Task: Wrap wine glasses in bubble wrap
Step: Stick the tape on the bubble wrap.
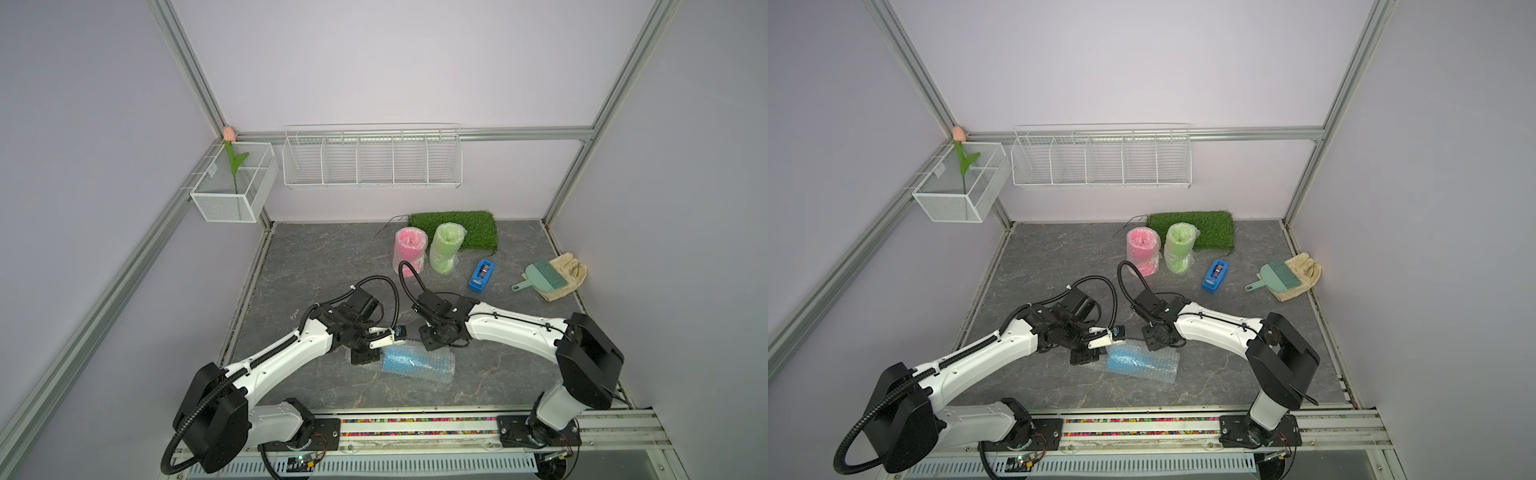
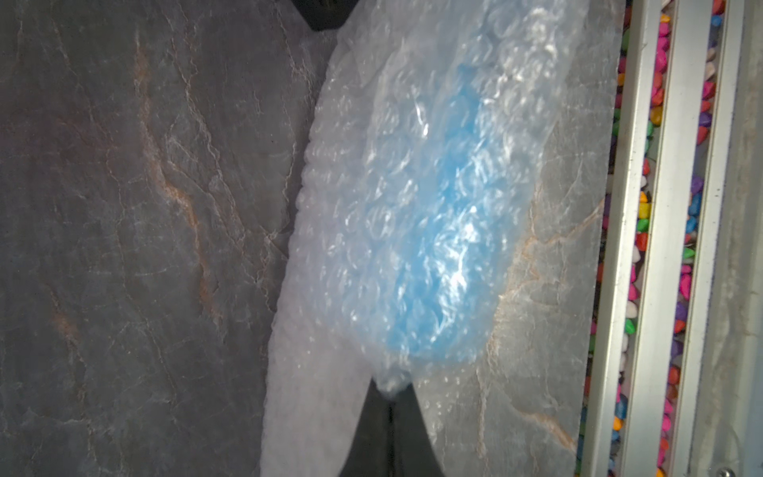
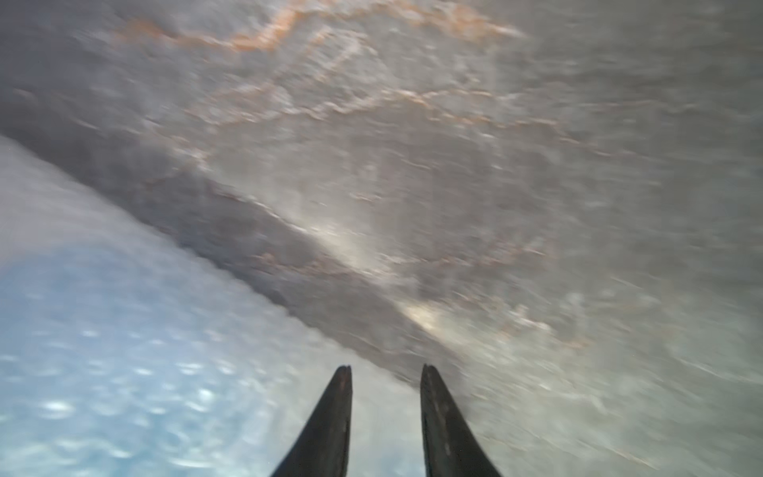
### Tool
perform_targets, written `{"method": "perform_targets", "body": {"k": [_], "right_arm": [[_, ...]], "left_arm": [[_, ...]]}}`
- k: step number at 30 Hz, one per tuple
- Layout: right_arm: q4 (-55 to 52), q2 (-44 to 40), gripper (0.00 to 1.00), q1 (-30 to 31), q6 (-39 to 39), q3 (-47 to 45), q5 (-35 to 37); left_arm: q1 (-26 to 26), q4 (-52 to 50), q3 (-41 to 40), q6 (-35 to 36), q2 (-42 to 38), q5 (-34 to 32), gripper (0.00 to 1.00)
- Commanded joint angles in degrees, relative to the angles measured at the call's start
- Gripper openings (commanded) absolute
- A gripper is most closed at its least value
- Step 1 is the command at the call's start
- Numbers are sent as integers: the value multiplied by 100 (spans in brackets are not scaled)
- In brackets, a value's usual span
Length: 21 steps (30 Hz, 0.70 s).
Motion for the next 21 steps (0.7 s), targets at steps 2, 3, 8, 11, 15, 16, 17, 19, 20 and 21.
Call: {"method": "perform_targets", "body": {"k": [2, 3, 8, 11, 15, 16, 17, 19, 20, 21], "right_arm": [[-1093, -253, 37, -41, -342, 215, 854], [-1200, -376, 39, -61, -428, 259, 917], [-1200, -1043, 62, -63, -1245, 348, 554], [-924, -1417, 70, -57, -1954, 218, -240], [-511, -1799, 70, 104, -3100, -127, -1231], [-385, -1909, 70, 210, -3383, -251, -1216], [-265, -2011, 71, 306, -3627, -355, -1177], [-79, -2144, 73, 430, -4091, -558, -1226], [-40, -2151, 74, 482, -4334, -623, -1356], [-10, -2122, 74, 566, -4603, -701, -1364]], "left_arm": [[-30, -85, -90, 85, -178, 4, 0], [-30, -84, -81, 89, -182, 1, 0], [-30, -82, -64, 89, -191, 21, 0], [-30, -92, -53, 90, -180, 36, 0], [-30, -93, -43, 103, -198, 51, 0], [-30, -93, -40, 101, -198, 53, 0], [-30, -86, -46, 103, -202, 54, 0], [-30, -84, -41, 98, -190, 62, 0], [-30, -84, -35, 103, -189, 55, 0], [-30, -84, -30, 101, -183, 57, 0]]}}
